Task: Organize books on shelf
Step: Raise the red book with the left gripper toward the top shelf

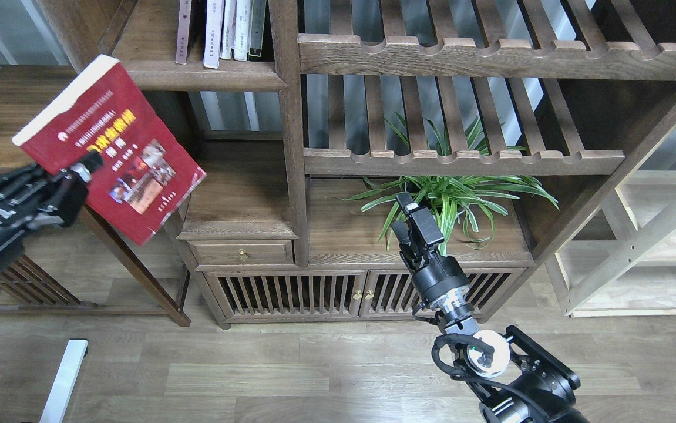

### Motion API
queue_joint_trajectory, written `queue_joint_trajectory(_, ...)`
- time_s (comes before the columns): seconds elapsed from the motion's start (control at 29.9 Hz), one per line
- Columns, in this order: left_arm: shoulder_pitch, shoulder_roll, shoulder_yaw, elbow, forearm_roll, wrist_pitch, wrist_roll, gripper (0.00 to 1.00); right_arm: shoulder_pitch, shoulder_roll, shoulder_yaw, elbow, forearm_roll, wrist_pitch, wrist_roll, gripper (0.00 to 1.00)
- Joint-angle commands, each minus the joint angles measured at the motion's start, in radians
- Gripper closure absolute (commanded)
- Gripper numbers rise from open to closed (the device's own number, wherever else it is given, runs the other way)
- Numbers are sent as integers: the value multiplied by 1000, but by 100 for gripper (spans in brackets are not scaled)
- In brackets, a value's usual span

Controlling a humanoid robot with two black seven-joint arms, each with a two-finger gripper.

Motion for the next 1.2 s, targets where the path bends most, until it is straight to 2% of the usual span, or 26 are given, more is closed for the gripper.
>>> queue_joint_trajectory(0.0, -9, 8, -26, -13, 1, 0, 0, 99, 2, 0, -3, 0, 0, 0, 0, 1)
queue_joint_trajectory(0.53, -144, 71, -67, 13, 1, 0, 0, 99, 8, 0, -10, 3, 2, 0, 0, 1)
queue_joint_trajectory(1.17, -184, 72, -58, 63, 0, 0, 0, 99, 8, 0, -13, 23, 0, 0, 0, 1)
